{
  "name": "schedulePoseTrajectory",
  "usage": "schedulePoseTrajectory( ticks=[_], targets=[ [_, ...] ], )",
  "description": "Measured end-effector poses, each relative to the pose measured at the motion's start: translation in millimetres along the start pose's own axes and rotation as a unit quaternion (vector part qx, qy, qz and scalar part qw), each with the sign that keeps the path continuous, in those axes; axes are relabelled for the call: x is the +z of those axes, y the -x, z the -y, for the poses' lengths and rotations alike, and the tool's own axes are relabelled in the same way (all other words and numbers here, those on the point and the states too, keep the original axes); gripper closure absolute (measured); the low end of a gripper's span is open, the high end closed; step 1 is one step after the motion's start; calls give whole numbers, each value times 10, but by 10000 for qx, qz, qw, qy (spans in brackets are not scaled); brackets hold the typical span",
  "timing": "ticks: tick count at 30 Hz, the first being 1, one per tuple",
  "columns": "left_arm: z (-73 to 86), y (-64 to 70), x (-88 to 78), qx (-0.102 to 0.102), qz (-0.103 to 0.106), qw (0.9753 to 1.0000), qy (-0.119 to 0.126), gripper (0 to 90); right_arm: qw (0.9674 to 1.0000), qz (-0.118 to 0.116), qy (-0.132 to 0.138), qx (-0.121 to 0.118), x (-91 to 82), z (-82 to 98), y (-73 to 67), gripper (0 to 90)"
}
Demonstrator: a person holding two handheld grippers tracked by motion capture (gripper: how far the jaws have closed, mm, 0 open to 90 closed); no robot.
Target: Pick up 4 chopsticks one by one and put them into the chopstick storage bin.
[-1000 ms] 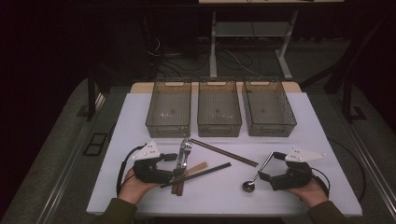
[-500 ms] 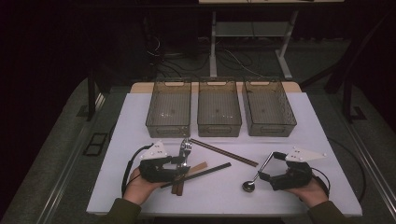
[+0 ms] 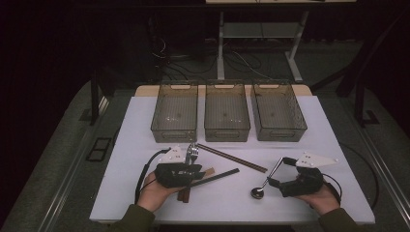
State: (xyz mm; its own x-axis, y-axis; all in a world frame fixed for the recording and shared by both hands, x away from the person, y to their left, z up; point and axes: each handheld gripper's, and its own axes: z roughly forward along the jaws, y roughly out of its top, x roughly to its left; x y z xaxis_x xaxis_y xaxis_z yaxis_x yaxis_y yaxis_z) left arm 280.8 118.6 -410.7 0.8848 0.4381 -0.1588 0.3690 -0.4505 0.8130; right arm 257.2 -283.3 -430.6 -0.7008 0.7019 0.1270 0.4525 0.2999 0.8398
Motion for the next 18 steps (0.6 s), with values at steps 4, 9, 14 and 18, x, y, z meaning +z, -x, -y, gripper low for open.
schedulePoseTrajectory(
  ticks=[4,9,14,18],
  targets=[
    [-17,23,47,88,-44,9998,-160,732,10000,-13,0,-24,2,0,-2,37],
    [14,65,101,154,-31,9991,-386,766,10000,-8,7,-18,0,0,0,37],
    [44,98,157,329,-118,9971,-672,800,10000,-16,-11,-15,2,0,-2,37],
    [53,105,186,448,-176,9949,-891,814,10000,-10,-4,-10,1,0,0,37]
  ],
)
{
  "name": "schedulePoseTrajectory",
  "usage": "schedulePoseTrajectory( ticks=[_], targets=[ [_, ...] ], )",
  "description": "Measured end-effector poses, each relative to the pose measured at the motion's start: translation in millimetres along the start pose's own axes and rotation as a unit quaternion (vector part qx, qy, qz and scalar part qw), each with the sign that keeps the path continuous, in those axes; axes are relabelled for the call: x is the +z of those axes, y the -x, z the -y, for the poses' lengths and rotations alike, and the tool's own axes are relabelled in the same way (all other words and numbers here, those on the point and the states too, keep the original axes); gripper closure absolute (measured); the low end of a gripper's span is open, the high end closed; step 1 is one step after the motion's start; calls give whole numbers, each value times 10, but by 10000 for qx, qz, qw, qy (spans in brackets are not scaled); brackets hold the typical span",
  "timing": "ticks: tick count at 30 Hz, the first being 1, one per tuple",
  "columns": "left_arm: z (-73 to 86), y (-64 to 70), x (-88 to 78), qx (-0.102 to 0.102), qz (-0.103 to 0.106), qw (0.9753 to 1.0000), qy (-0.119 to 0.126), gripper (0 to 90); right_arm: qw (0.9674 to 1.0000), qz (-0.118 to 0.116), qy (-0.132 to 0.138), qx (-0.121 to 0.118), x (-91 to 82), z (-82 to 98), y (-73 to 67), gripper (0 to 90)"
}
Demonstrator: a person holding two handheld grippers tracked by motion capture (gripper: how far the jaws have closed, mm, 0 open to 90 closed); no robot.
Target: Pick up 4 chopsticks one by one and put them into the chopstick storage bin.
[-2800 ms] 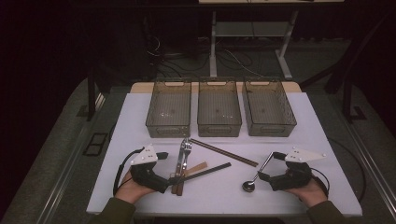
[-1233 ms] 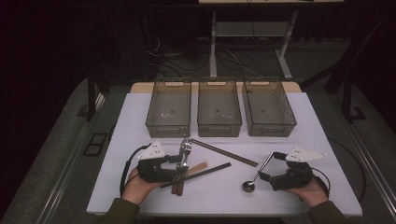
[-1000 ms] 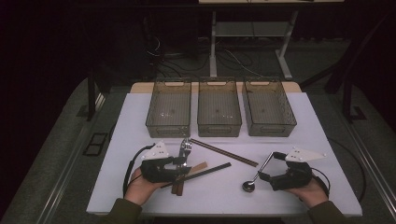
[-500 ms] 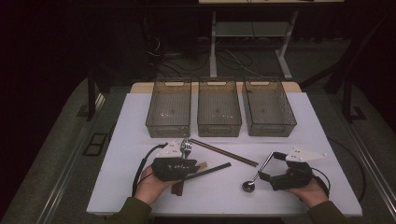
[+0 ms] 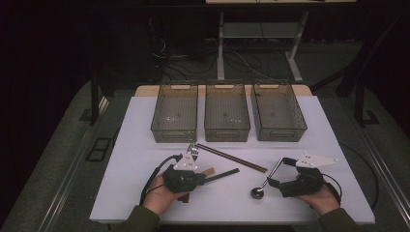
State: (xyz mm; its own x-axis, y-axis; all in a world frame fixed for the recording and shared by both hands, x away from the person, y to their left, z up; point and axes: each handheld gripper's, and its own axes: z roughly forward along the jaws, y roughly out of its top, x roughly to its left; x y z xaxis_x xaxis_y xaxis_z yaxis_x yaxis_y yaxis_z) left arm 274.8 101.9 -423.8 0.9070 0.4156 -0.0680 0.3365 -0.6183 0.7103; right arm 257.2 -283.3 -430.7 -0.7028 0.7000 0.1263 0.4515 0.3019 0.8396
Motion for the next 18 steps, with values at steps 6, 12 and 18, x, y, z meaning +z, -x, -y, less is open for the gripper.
schedulePoseTrajectory(
  ticks=[6,12,18],
  targets=[
    [18,0,37,63,-82,9997,-208,843,10000,-9,-1,0,0,0,-1,37],
    [29,0,59,72,-140,9995,-266,846,10000,-7,2,7,-1,0,-1,37],
    [33,-13,59,103,-152,9994,-304,847,10000,-28,-6,9,0,0,-1,37]
  ],
)
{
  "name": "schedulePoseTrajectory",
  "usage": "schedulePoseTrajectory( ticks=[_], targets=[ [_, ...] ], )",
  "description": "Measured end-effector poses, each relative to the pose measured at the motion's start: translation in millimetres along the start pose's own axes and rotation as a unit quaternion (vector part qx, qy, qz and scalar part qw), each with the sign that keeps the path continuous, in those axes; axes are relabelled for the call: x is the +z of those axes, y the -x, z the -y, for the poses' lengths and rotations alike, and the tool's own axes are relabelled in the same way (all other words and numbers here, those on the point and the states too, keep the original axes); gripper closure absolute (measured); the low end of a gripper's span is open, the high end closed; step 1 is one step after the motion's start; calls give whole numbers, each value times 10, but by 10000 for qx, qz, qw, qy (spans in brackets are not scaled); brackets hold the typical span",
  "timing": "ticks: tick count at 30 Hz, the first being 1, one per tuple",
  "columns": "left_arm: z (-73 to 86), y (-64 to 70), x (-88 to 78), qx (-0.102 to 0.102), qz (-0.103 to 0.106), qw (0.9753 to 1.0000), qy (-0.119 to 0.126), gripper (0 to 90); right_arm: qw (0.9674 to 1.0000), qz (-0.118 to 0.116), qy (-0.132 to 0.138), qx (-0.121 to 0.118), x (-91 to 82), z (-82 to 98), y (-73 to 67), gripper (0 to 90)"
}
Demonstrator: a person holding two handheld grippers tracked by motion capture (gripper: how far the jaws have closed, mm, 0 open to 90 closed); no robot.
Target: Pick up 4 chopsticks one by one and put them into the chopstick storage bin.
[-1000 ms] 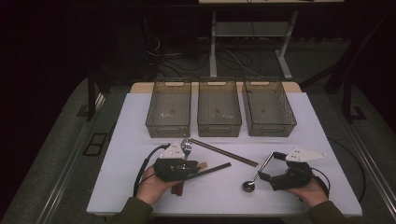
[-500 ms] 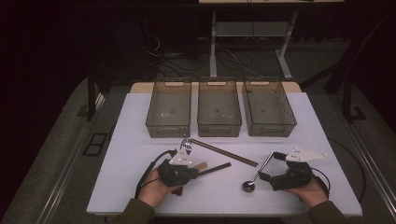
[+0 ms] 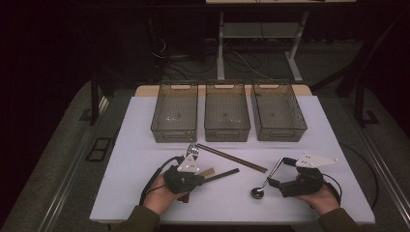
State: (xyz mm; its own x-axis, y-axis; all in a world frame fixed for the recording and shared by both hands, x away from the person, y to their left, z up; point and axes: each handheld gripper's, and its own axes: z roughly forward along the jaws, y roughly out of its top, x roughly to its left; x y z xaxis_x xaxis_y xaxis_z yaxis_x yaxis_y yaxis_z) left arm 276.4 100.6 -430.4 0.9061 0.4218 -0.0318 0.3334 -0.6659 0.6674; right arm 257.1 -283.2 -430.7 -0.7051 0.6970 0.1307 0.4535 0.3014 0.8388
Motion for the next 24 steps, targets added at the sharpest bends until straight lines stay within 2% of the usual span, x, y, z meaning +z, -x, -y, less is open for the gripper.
schedulePoseTrajectory(
  ticks=[16,19,24],
  targets=[
    [5,23,33,-29,128,9999,-13,835,10000,-10,-4,-3,0,1,0,37],
    [7,23,45,60,127,9998,-112,828,10000,-11,-5,-9,1,1,-1,37],
    [9,46,77,96,110,9996,-238,827,10000,-14,-9,-7,2,1,-2,37]
  ],
)
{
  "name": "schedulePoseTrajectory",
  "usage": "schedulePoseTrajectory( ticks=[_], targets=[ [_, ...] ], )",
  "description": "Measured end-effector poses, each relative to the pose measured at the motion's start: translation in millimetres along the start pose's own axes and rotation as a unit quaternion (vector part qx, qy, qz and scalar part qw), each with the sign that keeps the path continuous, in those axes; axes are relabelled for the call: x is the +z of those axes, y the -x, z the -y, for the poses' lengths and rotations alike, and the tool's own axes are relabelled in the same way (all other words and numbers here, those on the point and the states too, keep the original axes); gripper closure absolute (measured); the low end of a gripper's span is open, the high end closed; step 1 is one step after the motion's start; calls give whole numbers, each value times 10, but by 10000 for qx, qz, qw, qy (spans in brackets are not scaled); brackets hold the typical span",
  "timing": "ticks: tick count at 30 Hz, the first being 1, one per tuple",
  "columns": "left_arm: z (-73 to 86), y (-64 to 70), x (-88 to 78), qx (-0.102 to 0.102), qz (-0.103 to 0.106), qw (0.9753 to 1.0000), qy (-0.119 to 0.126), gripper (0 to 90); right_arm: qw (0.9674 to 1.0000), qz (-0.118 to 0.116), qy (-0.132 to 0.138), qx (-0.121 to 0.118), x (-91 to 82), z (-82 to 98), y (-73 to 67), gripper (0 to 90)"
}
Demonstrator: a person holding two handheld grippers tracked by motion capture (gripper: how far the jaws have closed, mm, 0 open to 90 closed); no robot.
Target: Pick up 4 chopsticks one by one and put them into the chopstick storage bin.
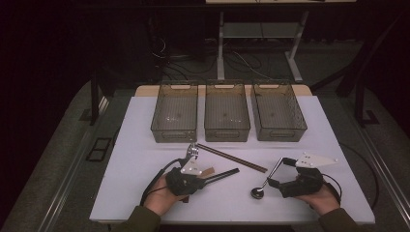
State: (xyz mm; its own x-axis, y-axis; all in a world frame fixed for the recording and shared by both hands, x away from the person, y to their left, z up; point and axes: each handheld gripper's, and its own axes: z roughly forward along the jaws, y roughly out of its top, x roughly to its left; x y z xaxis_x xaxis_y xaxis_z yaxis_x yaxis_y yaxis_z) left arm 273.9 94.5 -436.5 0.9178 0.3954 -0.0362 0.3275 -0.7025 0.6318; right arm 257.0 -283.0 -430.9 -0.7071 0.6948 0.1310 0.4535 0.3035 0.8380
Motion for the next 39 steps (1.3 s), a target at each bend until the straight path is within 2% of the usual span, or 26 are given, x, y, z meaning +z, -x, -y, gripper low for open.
schedulePoseTrajectory(
  ticks=[5,21,31,39],
  targets=[
    [-4,14,23,68,24,9999,-112,831,10000,0,2,-2,0,-1,2,37],
    [-7,18,22,57,48,9999,-134,849,10000,-5,-13,2,1,0,-2,37],
    [-18,33,13,-9,138,9999,-19,855,10000,-60,-33,14,10,9,0,37],
    [-29,30,-21,-10,265,9996,45,856,9997,-72,-200,76,63,43,31,37]
  ],
)
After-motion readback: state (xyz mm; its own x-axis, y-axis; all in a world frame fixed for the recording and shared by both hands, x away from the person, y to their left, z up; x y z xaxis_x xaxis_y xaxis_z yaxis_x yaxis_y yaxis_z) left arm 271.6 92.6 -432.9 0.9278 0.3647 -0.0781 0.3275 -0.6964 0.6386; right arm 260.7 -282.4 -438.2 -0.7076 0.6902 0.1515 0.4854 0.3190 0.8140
